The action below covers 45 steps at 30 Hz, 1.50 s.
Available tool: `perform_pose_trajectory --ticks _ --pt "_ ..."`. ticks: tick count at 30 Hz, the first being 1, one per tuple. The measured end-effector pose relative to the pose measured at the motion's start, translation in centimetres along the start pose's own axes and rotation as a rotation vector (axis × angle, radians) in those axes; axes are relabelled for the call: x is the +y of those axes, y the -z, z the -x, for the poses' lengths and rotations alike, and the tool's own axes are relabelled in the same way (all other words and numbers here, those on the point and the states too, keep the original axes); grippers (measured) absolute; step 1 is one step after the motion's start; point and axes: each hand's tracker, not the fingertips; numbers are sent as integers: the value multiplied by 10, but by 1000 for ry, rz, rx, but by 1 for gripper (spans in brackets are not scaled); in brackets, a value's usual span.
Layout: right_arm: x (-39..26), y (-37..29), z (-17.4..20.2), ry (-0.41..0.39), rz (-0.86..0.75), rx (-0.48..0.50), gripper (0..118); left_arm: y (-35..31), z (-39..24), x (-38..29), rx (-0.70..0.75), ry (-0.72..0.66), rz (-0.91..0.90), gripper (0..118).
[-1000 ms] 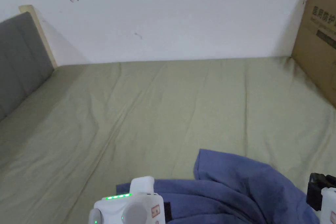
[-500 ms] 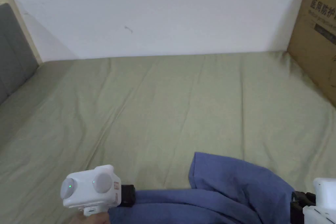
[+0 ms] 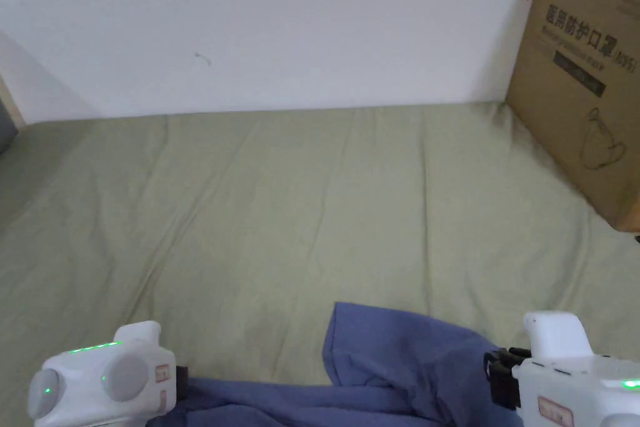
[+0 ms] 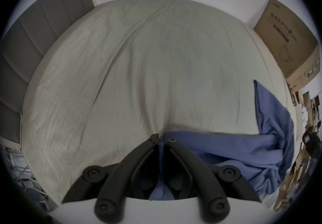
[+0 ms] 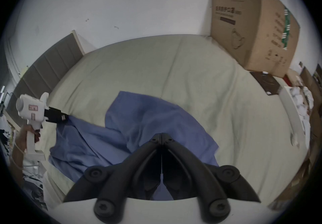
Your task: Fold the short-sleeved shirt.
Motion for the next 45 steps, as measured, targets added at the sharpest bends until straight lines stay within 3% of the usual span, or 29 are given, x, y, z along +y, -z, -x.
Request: perform_pose_trajectory --ticks 1,2,3,5,7,10,12,13,14,15,17,19,26,36,42,45 --pt "13 10 -8 14 1 28 38 -7 4 1 -20 -13 -14 4" --pt "24 21 -15 -2 40 44 88 -13 7 2 -41 -27 -29 4" --pt "37 35 -19 -10 89 38 111 -19 8 3 -51 -28 -35 4" --pt "56 68 -31 -47 198 26 114 -31 9 5 -59 -28 -55 4" --pt "72 95 -39 -21 205 -36 114 -39 8 6 -65 -15 -75 4" --pt "79 129 -52 -3 341 -34 114 -46 3 7 -62 -3 -93 4" --pt "75 149 -59 -2 409 -37 109 -46 2 6 -57 4 -101 4" --pt "71 155 -59 -15 434 -28 96 -44 1 6 -49 10 -100 4" --pt "67 158 -57 -13 433 -20 55 -43 1 6 -45 15 -99 4" --pt "59 159 -52 -32 431 -68 42 -42 1 5 -42 19 -96 4" --pt "58 156 -48 -21 393 -83 33 -39 1 6 -52 21 -91 4" --pt "59 148 -40 -68 384 -110 4 -39 2 6 -46 14 -85 4" --pt "75 109 -36 -4 320 -82 4 -59 6 15 -74 8 -108 4" --pt "154 -44 -67 36 13 -149 4 -135 11 48 -10 79 -267 4" --pt "202 -137 -81 123 -154 -112 4 -206 -3 83 -38 118 -413 4" --pt "227 -156 -87 117 -197 -126 4 -238 -17 107 -18 141 -487 4"
